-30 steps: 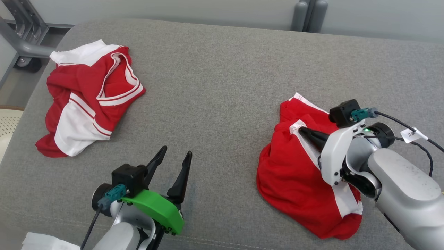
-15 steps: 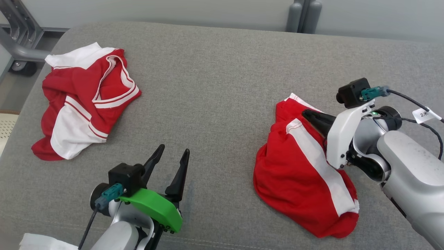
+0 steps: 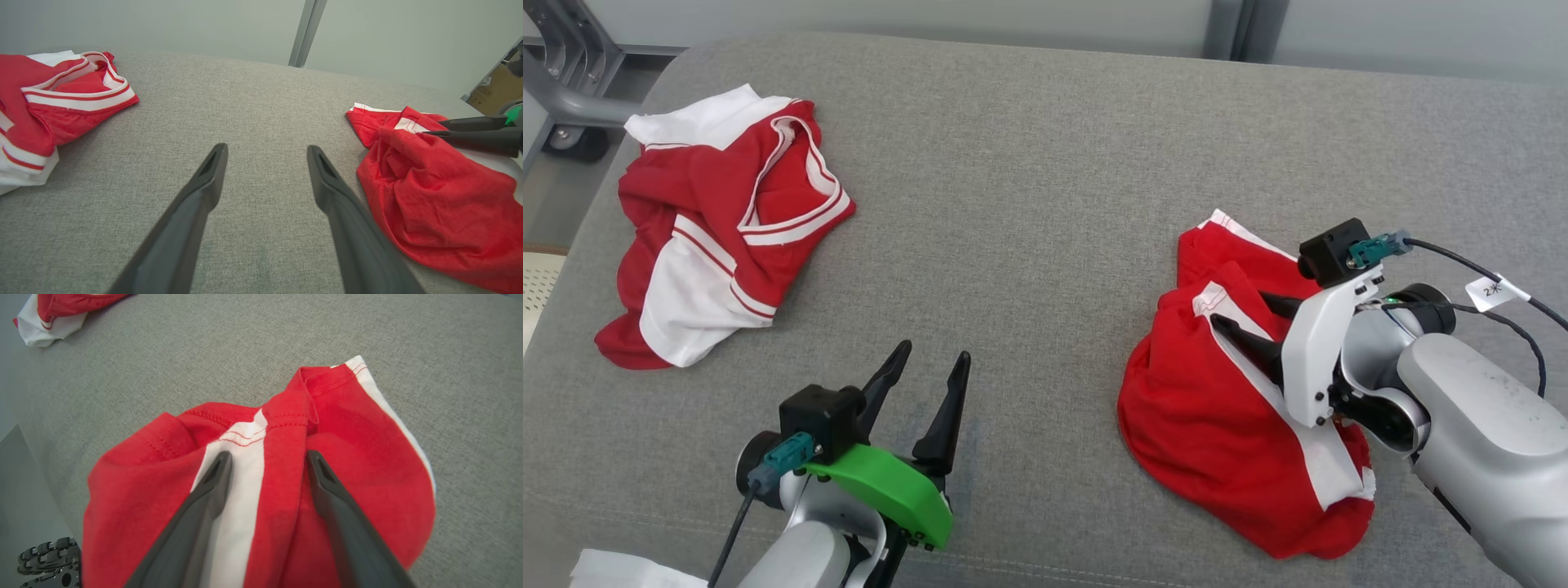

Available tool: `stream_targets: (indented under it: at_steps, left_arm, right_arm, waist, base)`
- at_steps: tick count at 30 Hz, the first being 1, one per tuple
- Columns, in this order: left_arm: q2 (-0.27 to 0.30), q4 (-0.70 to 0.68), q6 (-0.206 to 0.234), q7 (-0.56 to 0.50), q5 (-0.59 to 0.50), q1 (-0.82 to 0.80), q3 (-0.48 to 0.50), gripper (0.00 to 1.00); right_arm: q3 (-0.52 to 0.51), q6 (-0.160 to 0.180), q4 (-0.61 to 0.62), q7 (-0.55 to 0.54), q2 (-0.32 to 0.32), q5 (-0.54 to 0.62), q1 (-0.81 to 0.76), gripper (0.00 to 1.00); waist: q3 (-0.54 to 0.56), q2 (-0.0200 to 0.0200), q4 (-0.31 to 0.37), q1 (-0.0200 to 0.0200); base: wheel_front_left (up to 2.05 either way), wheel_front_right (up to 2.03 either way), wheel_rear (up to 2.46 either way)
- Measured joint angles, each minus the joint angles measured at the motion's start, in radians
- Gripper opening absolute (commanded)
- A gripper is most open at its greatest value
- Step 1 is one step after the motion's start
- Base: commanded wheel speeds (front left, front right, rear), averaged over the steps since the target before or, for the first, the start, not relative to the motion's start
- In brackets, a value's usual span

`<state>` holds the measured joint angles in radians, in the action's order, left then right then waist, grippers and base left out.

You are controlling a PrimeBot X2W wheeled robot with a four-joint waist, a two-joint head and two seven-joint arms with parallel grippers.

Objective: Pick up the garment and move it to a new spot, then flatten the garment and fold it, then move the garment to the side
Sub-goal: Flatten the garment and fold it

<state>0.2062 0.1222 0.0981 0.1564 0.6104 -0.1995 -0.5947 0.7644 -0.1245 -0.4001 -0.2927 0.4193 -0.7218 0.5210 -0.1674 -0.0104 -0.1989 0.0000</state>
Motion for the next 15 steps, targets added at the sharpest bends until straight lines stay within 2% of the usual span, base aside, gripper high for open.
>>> stream_targets:
  at_steps: [1, 3, 4, 5, 10, 15]
  left_arm:
    - [0.000, 0.000, 0.000, 0.000, 0.000, 0.000, -0.001, 1.00]
    - [0.000, 0.003, 0.000, 0.000, 0.000, 0.000, -0.002, 1.00]
    - [-0.001, 0.006, -0.001, 0.000, 0.000, 0.000, -0.005, 1.00]
    - [-0.001, 0.007, -0.001, 0.000, 0.000, 0.000, -0.006, 1.00]
    - [-0.001, 0.018, -0.001, 0.003, 0.000, 0.000, -0.004, 1.00]
    - [-0.002, 0.027, -0.001, 0.004, 0.000, 0.000, 0.001, 1.00]
  right_arm:
    - [0.002, 0.000, 0.000, 0.000, -0.002, 0.000, 0.000, 0.79]
    - [0.007, 0.000, 0.000, -0.002, -0.007, -0.002, 0.001, 0.44]
    - [0.012, 0.000, 0.000, -0.003, -0.007, -0.004, 0.001, 0.17]
    - [0.016, 0.000, 0.002, -0.008, -0.007, -0.006, 0.001, 0.00]
    - [-0.008, 0.000, 0.028, 0.016, -0.024, -0.038, 0.003, 0.00]
    - [-0.074, 0.000, 0.136, 0.061, -0.172, -0.228, 0.009, 0.00]
  waist:
    - [0.000, 0.0000, -0.001, 0.0000]
    - [0.000, 0.0000, -0.004, 0.0000]
    - [0.001, 0.0000, -0.006, 0.0000]
    - [0.002, 0.0000, -0.008, 0.0000]
    - [0.009, 0.0000, -0.011, 0.0000]
    - [0.022, 0.0000, -0.008, 0.0000]
  base:
    - [0.00, 0.00, 0.00]
    - [0.00, 0.00, 0.00]
    - [0.00, 0.00, 0.00]
    - [0.00, 0.00, 0.00]
    - [0.00, 0.00, 0.00]
    - [0.00, 0.00, 0.00]
